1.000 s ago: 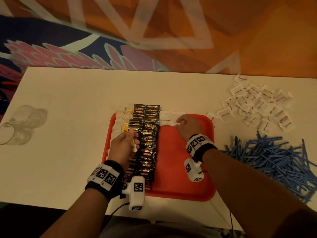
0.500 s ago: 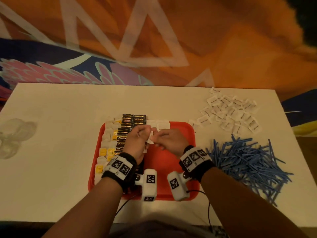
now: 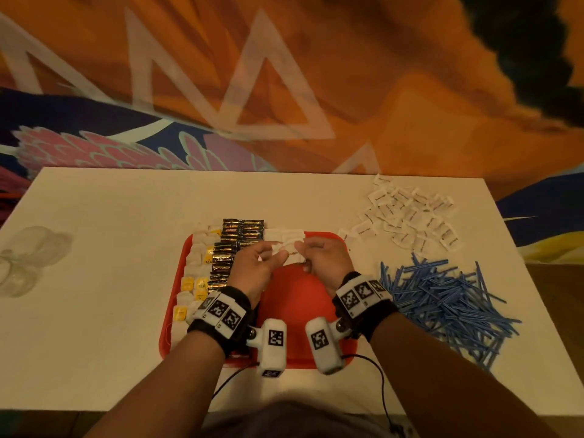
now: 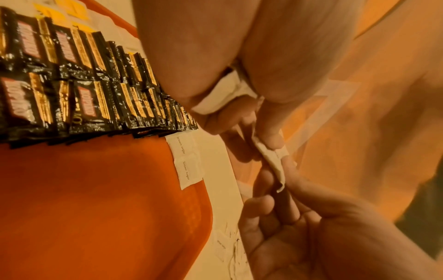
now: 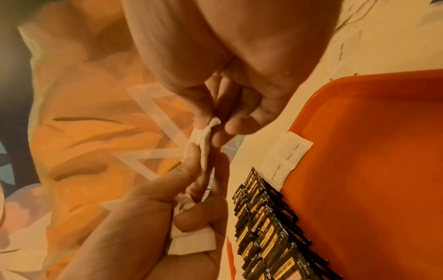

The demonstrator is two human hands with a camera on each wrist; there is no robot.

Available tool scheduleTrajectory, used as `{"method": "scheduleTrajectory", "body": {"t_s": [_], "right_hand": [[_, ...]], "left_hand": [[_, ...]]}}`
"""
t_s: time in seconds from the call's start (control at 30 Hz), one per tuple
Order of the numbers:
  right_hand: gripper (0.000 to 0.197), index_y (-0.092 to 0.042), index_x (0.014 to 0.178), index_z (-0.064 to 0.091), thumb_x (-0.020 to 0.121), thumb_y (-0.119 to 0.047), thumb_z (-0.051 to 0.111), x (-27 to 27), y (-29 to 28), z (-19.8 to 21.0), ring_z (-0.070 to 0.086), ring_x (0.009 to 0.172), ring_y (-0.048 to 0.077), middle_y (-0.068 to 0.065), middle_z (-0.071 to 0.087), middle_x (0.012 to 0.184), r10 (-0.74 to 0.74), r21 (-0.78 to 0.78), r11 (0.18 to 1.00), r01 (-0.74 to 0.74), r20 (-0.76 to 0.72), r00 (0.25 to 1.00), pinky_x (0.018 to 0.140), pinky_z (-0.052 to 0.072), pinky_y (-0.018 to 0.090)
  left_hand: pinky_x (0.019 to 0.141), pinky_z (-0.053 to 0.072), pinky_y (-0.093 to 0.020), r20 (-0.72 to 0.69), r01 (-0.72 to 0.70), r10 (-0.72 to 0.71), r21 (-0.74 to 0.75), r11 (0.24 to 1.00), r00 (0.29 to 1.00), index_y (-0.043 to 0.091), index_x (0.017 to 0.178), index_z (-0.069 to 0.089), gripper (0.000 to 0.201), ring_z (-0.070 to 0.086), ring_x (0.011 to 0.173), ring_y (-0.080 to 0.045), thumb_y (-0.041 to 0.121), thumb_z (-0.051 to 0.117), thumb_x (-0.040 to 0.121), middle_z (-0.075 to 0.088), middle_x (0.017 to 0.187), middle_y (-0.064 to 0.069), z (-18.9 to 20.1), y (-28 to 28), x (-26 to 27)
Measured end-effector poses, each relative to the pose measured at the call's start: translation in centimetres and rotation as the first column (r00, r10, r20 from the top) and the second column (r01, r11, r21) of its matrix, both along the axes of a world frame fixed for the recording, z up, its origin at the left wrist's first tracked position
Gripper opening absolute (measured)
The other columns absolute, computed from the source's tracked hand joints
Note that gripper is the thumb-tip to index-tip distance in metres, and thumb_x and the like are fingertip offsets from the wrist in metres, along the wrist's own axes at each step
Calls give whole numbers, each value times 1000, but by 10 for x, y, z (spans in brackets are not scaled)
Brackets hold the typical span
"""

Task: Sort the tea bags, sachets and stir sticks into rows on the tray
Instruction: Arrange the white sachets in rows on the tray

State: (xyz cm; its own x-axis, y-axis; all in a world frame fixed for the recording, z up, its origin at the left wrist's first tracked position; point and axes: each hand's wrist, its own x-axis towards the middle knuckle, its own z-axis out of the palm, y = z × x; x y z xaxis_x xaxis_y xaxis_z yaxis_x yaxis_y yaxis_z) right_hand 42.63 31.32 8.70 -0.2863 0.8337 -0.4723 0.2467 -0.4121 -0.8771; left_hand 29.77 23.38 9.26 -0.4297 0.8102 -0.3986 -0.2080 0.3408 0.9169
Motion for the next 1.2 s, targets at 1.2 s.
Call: {"method": "scheduleTrajectory", "body": {"t_s": [1.2], "right_hand": [[31,6,110,63,86,-11,73,-10,-17,-12,64,59,10,10,69,82,26,-156,987,-47,-135,990,49,46,20]], "left_hand": [[58,42,-30,-314,-127,112,-25,992,943,15,81,72,24,54,60,-12,32,63,96,63,68,3,-28,-2,-20]]}}
